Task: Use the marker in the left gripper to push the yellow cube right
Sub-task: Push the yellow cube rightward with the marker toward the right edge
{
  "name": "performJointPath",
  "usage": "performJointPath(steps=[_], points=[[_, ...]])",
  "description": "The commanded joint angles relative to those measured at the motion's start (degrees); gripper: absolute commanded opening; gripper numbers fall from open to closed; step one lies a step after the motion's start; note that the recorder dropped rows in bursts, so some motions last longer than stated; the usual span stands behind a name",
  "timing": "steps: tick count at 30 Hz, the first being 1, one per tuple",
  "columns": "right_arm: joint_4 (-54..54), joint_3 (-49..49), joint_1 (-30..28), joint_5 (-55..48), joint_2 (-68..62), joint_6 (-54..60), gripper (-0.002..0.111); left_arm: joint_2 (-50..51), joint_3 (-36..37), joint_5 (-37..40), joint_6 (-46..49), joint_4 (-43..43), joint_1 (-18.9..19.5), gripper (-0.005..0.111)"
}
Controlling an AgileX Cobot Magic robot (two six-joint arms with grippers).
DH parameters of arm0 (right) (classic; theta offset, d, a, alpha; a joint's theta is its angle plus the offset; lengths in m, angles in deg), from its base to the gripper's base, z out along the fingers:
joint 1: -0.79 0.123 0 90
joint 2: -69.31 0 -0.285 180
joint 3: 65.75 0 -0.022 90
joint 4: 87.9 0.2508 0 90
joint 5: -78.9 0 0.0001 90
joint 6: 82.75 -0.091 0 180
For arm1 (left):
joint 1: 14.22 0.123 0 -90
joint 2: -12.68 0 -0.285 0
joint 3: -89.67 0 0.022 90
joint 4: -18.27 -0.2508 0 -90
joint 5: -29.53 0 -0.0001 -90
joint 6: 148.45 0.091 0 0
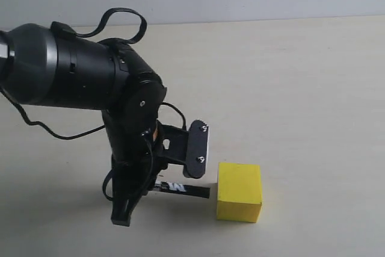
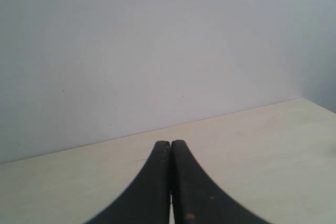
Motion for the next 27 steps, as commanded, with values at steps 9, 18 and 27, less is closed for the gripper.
performJointPath(steps=[9,18,27], points=[[-0.2,0.3,0.1,0.2,0.3,0.3,0.0,3.6,-8.3,5.7,-1.9,0.3,-3.2,0.0],[-0.3,0.3,0.1,0.2,0.3,0.3,0.0,3.6,-8.3,6.5,-3.5,-1.4,-2.5,0.0],[-0.4,0.3,0.1,0.2,0.3,0.3,0.0,5.0,-11.4,2.1,-0.8,0.9,-7.4,0.0]])
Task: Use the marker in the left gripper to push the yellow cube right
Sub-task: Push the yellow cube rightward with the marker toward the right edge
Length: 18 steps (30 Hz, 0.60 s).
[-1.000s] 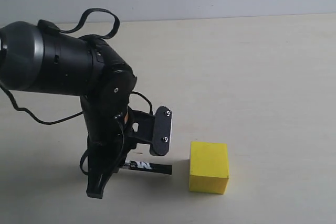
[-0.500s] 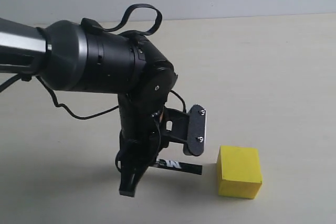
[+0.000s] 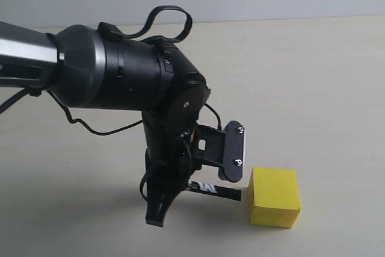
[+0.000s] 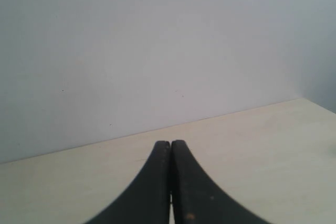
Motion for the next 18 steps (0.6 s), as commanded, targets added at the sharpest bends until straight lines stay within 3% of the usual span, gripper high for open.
performJointPath(steps=[1,4,8,18], points=[[-0.4,0.3,0.1,0.2,0.3,0.3,0.0,1.3,-3.8,-1.0,0.7,1.7,-3.0,0.0],[-0.4,0.3,0.1,0.2,0.3,0.3,0.0,3.6,-8.5,3.4,0.7,3.4,-3.8,0.0],[-0.4,0.3,0.1,0.2,0.3,0.3,0.0,3.7,-8.3,9.9,-1.8,2.1,-2.1,0.0],[-0.4,0.3,0.1,0.2,0.3,0.3,0.0,3.7,-7.5,9.4,-3.5,1.2,-2.1,0.0]])
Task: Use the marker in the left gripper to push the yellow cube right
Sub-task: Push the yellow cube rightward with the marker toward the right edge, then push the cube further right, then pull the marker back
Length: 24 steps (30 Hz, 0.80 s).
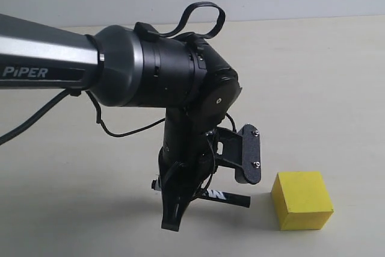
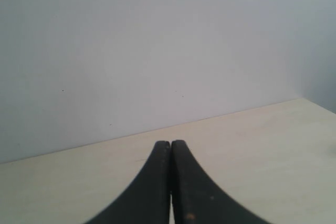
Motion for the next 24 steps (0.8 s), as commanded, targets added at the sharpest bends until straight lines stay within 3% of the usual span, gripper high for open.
performJointPath(steps=[1,9,24], points=[[-0.4,0.3,0.1,0.2,0.3,0.3,0.0,-0.3,0.2,-0.5,-0.7,-0.2,0.0,0.0],[-0.1,0.3,0.1,0.2,0.3,0.3,0.0,-0.3,0.2,-1.3,-0.7,-0.2,-0.1,0.0],[-0.2,0.3,0.1,0.2,0.3,0.3,0.0,-0.2,0.2,-9.8,2.1,0.9,-1.1,0.0]])
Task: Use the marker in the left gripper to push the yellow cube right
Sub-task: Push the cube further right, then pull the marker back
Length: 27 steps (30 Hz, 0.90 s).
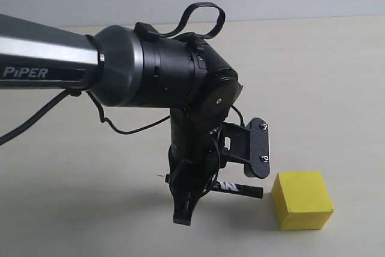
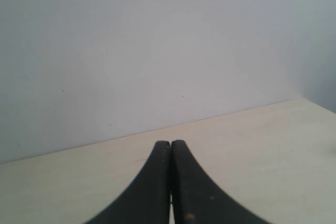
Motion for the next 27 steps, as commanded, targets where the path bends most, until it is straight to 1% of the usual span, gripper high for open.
performJointPath(steps=[1,3,7,9,12,14,22,25,27], points=[[-0.2,0.3,0.1,0.2,0.3,0.3,0.0,-0.1,0.2,-5.3,1.7,0.9,-1.3,0.0],[-0.2,0.3,0.1,0.2,0.3,0.3,0.0,0.5,-0.8,-6.7,1.7,1.3,-1.4,0.0],[-0.2,0.3,0.1,0.2,0.3,0.3,0.0,1.3,-2.5,-5.8,2.5,4.5,-1.4,0.0],[-0.2,0.3,0.1,0.2,0.3,0.3,0.0,1.3,-2.5,-4.0,3.2,3.1,-1.4,0.0],[-0.2,0.3,0.1,0.6,0.3,0.3,0.0,0.9,-2.5,1.4,1.8,0.6,0.3,0.0],[-0.2,0.3,0.1,0.6,0.3,0.3,0.0,0.9,-2.5,2.6,1.8,0.4,0.8,0.0],[-0.4,0.3,0.1,0.4,0.3,0.3,0.0,0.9,-2.5,-3.5,5.3,1.5,-2.0,0.0],[-0.4,0.3,0.1,0.4,0.3,0.3,0.0,1.6,-5.5,-4.1,8.0,6.5,-3.0,0.0],[-0.4,0.3,0.1,0.4,0.3,0.3,0.0,2.7,-7.4,-3.7,8.2,7.5,-3.1,0.0]])
